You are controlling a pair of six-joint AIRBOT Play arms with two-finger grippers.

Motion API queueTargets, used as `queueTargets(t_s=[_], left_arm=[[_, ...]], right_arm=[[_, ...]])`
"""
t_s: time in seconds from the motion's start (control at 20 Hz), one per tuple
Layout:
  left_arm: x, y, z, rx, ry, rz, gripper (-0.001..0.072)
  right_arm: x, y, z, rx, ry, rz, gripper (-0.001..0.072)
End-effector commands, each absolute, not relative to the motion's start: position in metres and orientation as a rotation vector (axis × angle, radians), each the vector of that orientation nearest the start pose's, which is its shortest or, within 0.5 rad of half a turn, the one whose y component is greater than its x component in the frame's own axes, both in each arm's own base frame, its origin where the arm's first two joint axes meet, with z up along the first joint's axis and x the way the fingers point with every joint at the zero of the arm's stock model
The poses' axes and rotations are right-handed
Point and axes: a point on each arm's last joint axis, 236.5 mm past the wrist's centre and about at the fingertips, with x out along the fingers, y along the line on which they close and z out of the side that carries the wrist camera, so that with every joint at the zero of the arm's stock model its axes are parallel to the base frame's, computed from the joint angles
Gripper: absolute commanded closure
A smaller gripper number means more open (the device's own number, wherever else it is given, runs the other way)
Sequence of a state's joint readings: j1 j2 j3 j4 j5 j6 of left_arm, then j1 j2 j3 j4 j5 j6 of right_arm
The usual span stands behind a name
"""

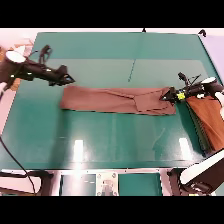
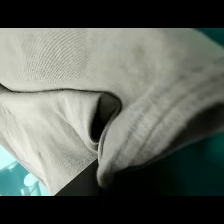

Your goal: Fold the shirts.

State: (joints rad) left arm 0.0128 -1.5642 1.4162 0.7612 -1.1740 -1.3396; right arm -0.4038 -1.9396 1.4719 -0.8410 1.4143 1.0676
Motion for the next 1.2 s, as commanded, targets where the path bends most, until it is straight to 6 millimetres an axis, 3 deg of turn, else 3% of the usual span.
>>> queueTargets(t_s=[0.0, 0.1, 0.35, 0.55, 0.7, 0.8, 1.0, 1.15], left_arm=[[0.458, -0.216, 0.041, -0.443, 1.11, -0.613, 0.0686], [0.454, -0.262, 0.026, -0.385, 1.091, -0.651, 0.0686], [0.44, -0.376, -0.041, -0.308, 1.051, -0.709, 0.0686], [0.438, -0.438, -0.063, -0.312, 1.055, -0.766, 0.0686], [0.444, -0.467, -0.068, -0.341, 1.054, -0.787, 0.0686], [0.444, -0.476, -0.077, -0.358, 1.079, -0.791, 0.0686], [0.442, -0.482, -0.088, -0.393, 1.117, -0.784, 0.0687], [0.45, -0.481, -0.072, -0.386, 1.098, -0.806, 0.0686]], right_arm=[[0.436, -0.002, -0.069, 0.689, 1.446, 0.538, 0.0685], [0.437, -0.001, -0.036, 0.67, 1.435, 0.56, 0.0685], [0.431, 0.018, 0.06, 0.567, 1.343, 0.617, 0.0685], [0.419, 0.048, 0.104, 0.479, 1.305, 0.668, 0.0685], [0.414, 0.07, 0.116, 0.432, 1.293, 0.712, 0.0685], [0.414, 0.08, 0.121, 0.406, 1.284, 0.732, 0.0685], [0.419, 0.083, 0.133, 0.375, 1.247, 0.737, 0.0686], [0.421, 0.083, 0.133, 0.376, 1.242, 0.733, 0.0686]])
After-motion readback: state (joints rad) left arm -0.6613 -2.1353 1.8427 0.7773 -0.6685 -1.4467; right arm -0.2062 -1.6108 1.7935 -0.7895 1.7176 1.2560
